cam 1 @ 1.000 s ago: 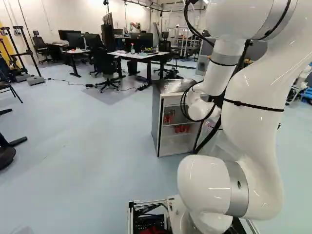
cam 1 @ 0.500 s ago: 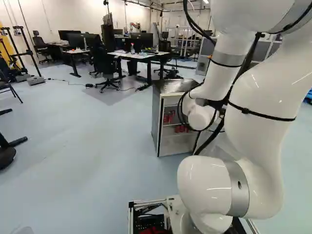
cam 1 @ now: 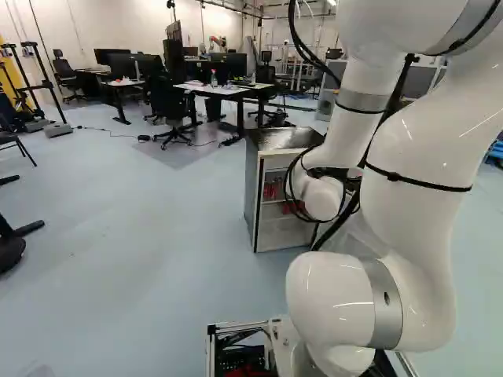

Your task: Grab a drink from the fridge

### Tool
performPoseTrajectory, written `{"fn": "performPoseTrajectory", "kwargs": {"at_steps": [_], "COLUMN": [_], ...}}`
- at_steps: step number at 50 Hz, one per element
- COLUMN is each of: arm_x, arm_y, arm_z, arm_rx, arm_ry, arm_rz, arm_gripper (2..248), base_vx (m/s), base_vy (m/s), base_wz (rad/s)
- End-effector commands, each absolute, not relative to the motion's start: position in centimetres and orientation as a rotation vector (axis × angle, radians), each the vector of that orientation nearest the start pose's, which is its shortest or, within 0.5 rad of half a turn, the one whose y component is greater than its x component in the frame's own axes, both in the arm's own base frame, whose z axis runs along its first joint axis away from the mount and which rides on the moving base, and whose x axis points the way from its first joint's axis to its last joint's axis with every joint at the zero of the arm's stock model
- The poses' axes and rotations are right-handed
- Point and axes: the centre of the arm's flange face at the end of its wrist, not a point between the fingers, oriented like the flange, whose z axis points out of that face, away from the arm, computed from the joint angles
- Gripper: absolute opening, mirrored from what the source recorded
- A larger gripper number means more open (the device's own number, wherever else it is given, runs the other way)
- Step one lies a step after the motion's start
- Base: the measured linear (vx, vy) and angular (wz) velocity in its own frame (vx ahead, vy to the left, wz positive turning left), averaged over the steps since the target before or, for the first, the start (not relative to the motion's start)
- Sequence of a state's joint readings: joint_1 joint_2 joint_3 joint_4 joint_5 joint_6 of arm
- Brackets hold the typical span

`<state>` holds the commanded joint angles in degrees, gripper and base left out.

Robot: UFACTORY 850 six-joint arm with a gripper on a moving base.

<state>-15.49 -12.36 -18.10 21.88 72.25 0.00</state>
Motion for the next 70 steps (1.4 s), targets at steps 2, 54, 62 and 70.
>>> {"fn": "performPoseTrajectory", "kwargs": {"at_steps": [2, 54, 62, 70], "arm_x": [33.7, 37.5, 38.4, 39.4], "arm_y": [-12.5, -9.7, -9.7, -10.0], "arm_z": [31.5, 26.1, 25.1, 24.0], "arm_rx": [-2.634, -2.597, -2.573, -2.554], "arm_ry": [0.897, 0.142, 0.056, -0.004], "arm_rz": [-2.132, -1.866, -1.828, -1.798], "arm_gripper": [247, 247, 247, 247], "base_vx": [0.0, 0.0, 0.0, 0.0], "base_vy": [0.0, 0.0, 0.0, 0.0], "base_wz": [0.0, 0.0, 0.0, 0.0]}}
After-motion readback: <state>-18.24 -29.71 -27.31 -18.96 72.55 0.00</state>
